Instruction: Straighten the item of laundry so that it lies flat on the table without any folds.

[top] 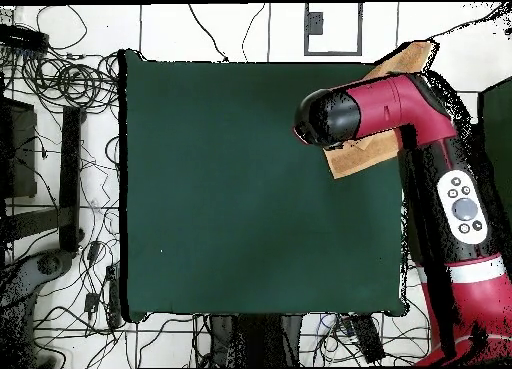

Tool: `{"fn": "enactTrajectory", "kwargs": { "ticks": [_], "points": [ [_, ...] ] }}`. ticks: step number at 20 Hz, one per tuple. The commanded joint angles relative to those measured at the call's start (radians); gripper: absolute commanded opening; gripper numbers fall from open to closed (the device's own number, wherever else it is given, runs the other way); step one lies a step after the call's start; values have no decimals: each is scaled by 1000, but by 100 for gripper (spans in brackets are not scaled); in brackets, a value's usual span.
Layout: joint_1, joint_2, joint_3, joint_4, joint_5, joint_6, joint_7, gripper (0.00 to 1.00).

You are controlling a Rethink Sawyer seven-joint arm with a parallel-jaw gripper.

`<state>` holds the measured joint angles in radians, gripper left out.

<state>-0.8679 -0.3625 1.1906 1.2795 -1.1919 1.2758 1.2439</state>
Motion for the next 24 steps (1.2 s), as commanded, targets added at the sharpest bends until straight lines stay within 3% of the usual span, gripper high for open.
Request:
{"fn": "enactTrajectory", "kwargs": {
  "ticks": [1, 24],
  "points": [
    [72, -18, -160, -8, 42, -78, 153, 100],
    [129, -57, -277, -39, 158, -186, 154, 100]
  ]
}}
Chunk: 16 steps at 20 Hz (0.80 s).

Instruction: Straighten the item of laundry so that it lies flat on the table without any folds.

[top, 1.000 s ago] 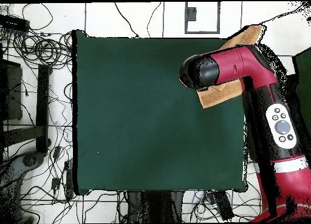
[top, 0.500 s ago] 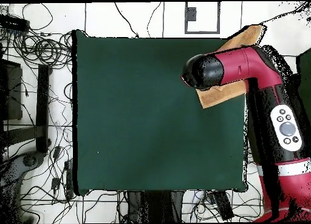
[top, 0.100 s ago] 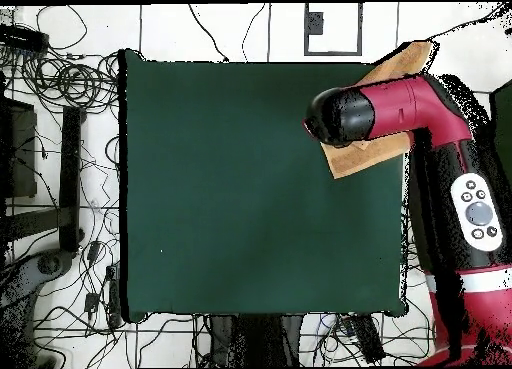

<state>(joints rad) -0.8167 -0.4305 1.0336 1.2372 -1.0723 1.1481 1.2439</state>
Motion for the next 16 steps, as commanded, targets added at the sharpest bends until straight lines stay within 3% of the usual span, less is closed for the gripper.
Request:
{"fn": "enactTrajectory", "kwargs": {
  "ticks": [1, 13, 14, 16],
  "points": [
    [80, 10, -124, 2, 42, -61, 152, 100],
    [121, 2, -191, -30, 83, -29, 106, 100],
    [128, 1, -207, -35, 92, -19, 96, 0],
    [136, 2, -214, -45, 89, 4, 85, 0]
  ]
}}
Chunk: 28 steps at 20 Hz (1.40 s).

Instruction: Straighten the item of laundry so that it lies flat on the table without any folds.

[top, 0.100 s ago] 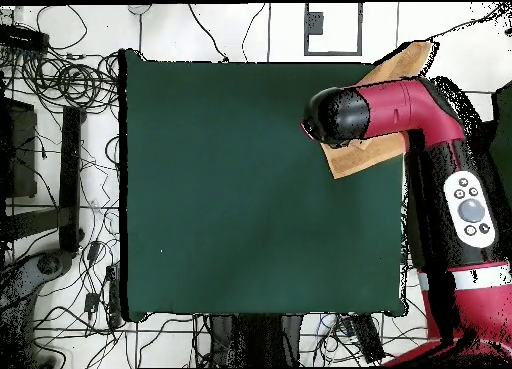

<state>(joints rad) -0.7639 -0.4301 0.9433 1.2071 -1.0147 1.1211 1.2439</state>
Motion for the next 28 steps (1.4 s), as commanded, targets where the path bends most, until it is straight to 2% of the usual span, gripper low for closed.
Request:
{"fn": "enactTrajectory", "kwargs": {
  "ticks": [1, 17, 21, 28],
  "points": [
    [86, 2, -127, -19, 30, 42, 79, 0],
    [136, 6, -218, -68, 43, 94, -36, 0],
    [133, 19, -241, -73, 44, 141, -128, 0],
    [119, 44, -258, -56, 61, 102, -139, 0]
  ]
}}
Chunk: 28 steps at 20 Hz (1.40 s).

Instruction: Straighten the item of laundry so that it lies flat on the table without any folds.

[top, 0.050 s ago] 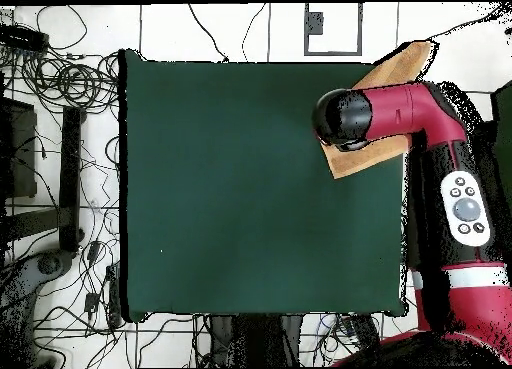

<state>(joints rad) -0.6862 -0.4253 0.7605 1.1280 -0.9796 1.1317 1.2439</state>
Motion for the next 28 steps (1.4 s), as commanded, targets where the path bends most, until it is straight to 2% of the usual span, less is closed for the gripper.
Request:
{"fn": "enactTrajectory", "kwargs": {
  "ticks": [1, 11, 28],
  "points": [
    [42, 44, -79, 23, 29, 93, -140, 0],
    [39, 93, -82, 18, 51, 34, -156, 0],
    [-71, 108, -73, 131, 30, -134, -231, 0]
  ]
}}
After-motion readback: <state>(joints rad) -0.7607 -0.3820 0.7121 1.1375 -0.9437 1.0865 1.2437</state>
